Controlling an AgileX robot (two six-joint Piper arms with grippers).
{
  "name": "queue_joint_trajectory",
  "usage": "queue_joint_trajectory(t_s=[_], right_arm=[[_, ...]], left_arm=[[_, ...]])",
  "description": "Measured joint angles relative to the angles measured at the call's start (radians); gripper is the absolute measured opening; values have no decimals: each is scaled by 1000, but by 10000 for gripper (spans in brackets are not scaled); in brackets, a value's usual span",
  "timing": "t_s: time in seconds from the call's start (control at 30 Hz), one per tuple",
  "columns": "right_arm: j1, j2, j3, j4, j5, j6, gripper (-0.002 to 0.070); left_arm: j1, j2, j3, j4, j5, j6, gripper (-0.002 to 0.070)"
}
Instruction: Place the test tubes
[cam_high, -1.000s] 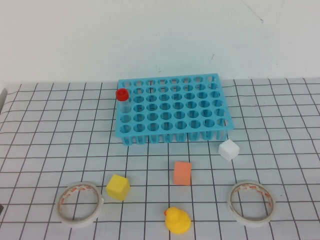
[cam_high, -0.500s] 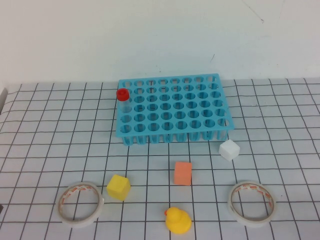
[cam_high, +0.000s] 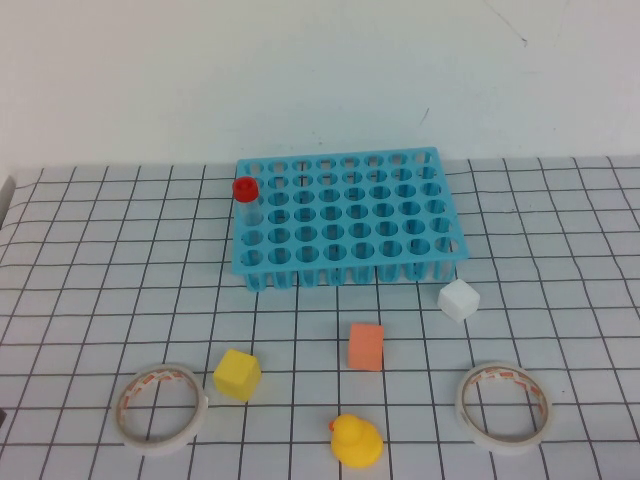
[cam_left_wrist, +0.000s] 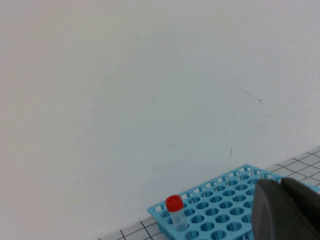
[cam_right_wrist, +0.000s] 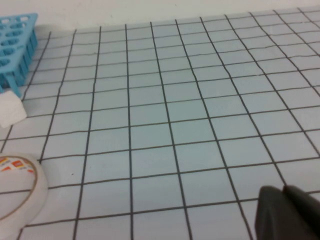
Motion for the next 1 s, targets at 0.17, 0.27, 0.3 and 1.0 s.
queue_joint_trajectory(t_s=[0.17, 0.27, 0.3, 1.0], right_arm=[[0, 0, 0, -15, 2, 0, -1], [0, 0, 0, -16, 2, 0, -1], [0, 0, 0, -16, 2, 0, -1], [0, 0, 0, -16, 2, 0, -1]], left_arm=[[0, 0, 0, 0, 0, 0, -1], [0, 0, 0, 0, 0, 0, -1], [0, 0, 0, 0, 0, 0, -1], [2, 0, 43, 930, -94, -913, -1]])
